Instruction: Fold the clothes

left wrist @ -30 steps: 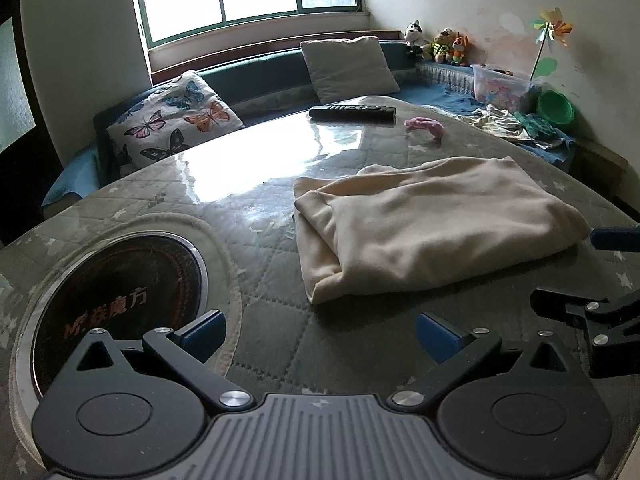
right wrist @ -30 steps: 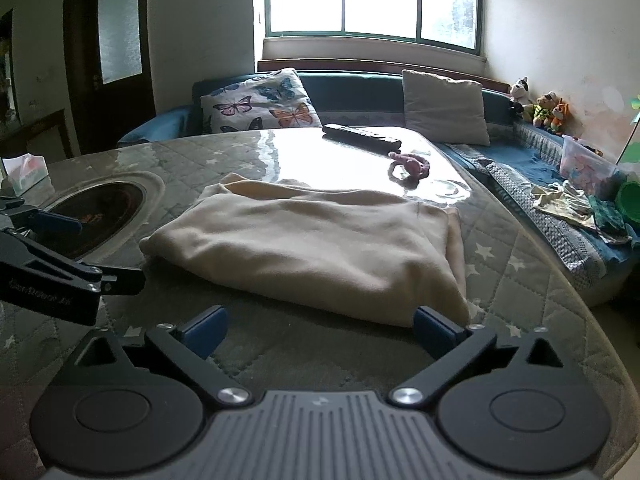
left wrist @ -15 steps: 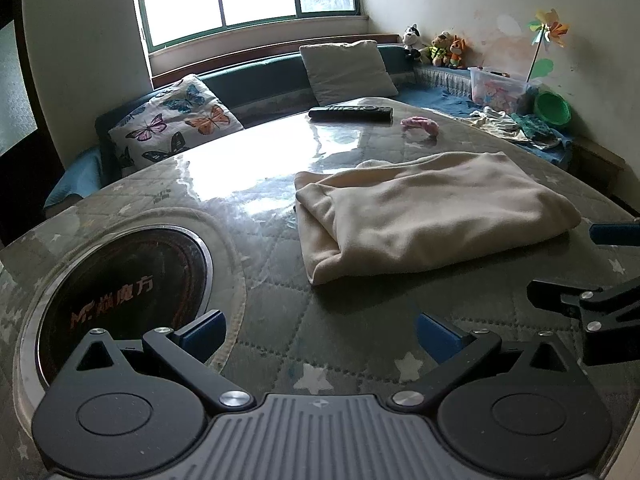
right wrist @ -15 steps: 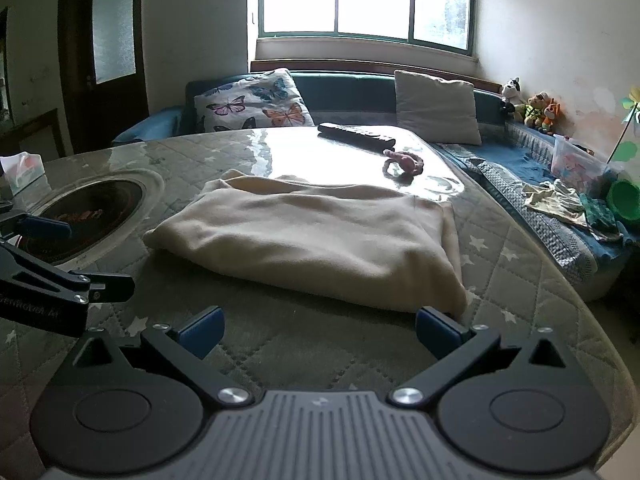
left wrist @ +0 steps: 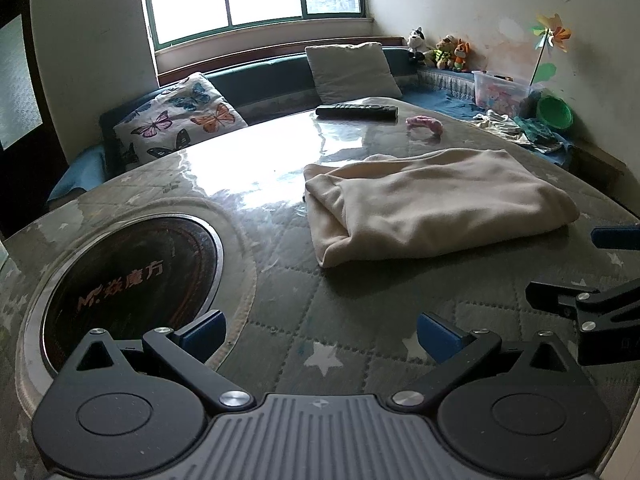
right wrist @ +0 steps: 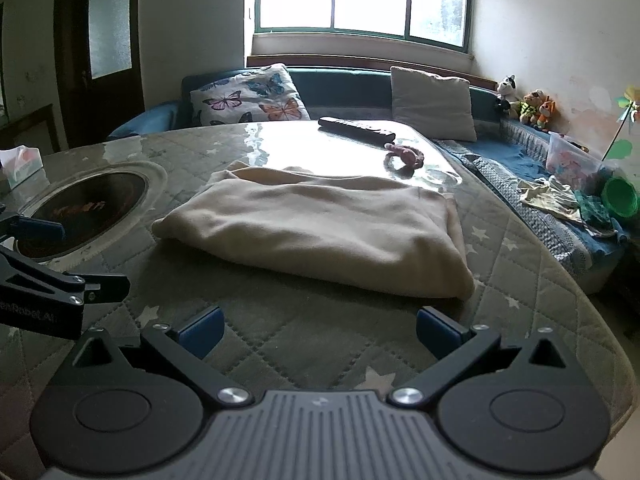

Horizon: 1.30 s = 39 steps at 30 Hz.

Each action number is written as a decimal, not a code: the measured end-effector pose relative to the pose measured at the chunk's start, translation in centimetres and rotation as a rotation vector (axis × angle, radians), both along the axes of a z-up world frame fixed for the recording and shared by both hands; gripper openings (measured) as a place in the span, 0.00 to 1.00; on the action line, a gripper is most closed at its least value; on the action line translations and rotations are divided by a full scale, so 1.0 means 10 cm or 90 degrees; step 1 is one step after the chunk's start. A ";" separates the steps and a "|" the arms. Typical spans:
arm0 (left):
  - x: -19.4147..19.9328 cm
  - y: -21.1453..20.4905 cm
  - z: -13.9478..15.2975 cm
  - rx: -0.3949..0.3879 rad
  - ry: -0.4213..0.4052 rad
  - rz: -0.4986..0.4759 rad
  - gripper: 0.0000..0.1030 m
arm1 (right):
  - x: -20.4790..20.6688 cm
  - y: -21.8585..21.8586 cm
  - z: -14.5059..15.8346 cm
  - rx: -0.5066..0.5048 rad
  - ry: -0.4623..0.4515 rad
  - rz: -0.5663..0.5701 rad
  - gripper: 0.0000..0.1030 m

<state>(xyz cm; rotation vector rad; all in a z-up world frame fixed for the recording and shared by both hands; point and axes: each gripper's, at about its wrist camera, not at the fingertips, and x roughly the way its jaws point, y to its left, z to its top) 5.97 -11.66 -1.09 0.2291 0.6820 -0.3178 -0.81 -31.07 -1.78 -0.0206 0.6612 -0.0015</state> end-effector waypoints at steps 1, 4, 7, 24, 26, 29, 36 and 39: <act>-0.01 0.00 0.00 0.000 -0.001 0.000 1.00 | -0.01 0.01 0.00 -0.001 0.000 -0.001 1.00; -0.03 0.01 0.00 0.000 -0.002 0.002 1.00 | -0.02 0.02 0.01 -0.001 -0.002 -0.005 1.00; -0.06 0.01 0.00 -0.001 -0.003 0.002 1.00 | -0.04 0.02 0.00 -0.001 -0.002 -0.009 1.00; -0.16 0.00 0.01 -0.002 -0.013 0.000 1.00 | -0.13 0.03 0.01 0.008 -0.004 -0.018 1.00; -0.18 0.00 0.01 -0.002 -0.014 -0.001 1.00 | -0.14 0.04 0.01 0.009 -0.004 -0.019 1.00; -0.19 -0.01 0.01 -0.002 -0.015 -0.001 1.00 | -0.16 0.04 0.00 0.010 -0.004 -0.019 1.00; -0.22 -0.01 0.01 -0.003 -0.019 -0.002 1.00 | -0.19 0.05 0.01 0.011 -0.007 -0.020 1.00; -0.24 -0.01 0.01 -0.003 -0.021 -0.003 1.00 | -0.21 0.06 0.01 0.012 -0.008 -0.020 1.00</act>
